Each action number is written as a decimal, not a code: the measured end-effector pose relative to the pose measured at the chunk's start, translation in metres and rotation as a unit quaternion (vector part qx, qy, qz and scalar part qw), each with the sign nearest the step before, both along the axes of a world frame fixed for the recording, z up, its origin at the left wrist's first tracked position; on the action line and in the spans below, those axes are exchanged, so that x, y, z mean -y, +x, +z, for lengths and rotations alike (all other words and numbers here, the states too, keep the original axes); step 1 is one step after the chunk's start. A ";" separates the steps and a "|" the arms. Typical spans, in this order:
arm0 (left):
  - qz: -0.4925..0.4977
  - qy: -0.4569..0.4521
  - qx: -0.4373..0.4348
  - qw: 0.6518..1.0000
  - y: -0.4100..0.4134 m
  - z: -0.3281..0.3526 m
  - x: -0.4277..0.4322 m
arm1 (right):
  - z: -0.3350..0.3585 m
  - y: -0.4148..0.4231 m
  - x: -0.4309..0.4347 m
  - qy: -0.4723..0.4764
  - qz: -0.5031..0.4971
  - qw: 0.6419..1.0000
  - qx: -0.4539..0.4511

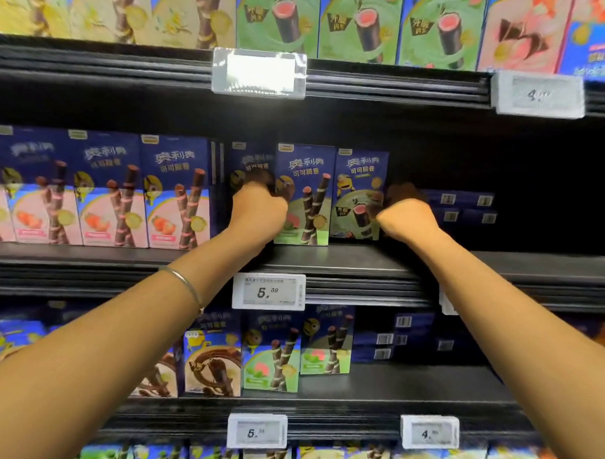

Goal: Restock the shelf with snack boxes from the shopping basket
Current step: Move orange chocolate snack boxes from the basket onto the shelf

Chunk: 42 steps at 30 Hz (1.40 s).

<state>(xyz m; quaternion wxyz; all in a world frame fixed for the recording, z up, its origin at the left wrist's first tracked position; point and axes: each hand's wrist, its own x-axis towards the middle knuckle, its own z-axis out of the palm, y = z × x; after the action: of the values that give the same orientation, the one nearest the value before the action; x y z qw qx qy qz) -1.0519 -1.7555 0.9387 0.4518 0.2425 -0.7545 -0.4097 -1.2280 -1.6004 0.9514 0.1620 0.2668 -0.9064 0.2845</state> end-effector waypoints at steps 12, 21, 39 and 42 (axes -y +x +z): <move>0.018 -0.032 0.103 0.994 0.000 0.016 -0.013 | -0.001 0.004 0.002 -0.023 0.009 1.000 0.009; 0.012 -0.025 0.141 0.990 0.003 0.023 -0.020 | -0.003 0.011 0.001 -0.057 0.011 0.998 0.026; -0.002 0.008 0.052 0.999 0.002 0.011 -0.011 | -0.004 0.020 -0.003 -0.102 0.038 0.992 0.069; -0.015 0.022 -0.004 1.000 0.005 0.007 -0.010 | -0.006 0.024 -0.008 -0.146 0.030 0.985 0.086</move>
<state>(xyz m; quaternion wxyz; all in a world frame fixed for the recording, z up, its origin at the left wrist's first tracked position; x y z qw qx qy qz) -1.0472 -1.7458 0.9455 0.4436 0.2396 -0.7466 -0.4341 -1.2037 -1.5920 0.9456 0.1121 0.2423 -0.8573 0.4402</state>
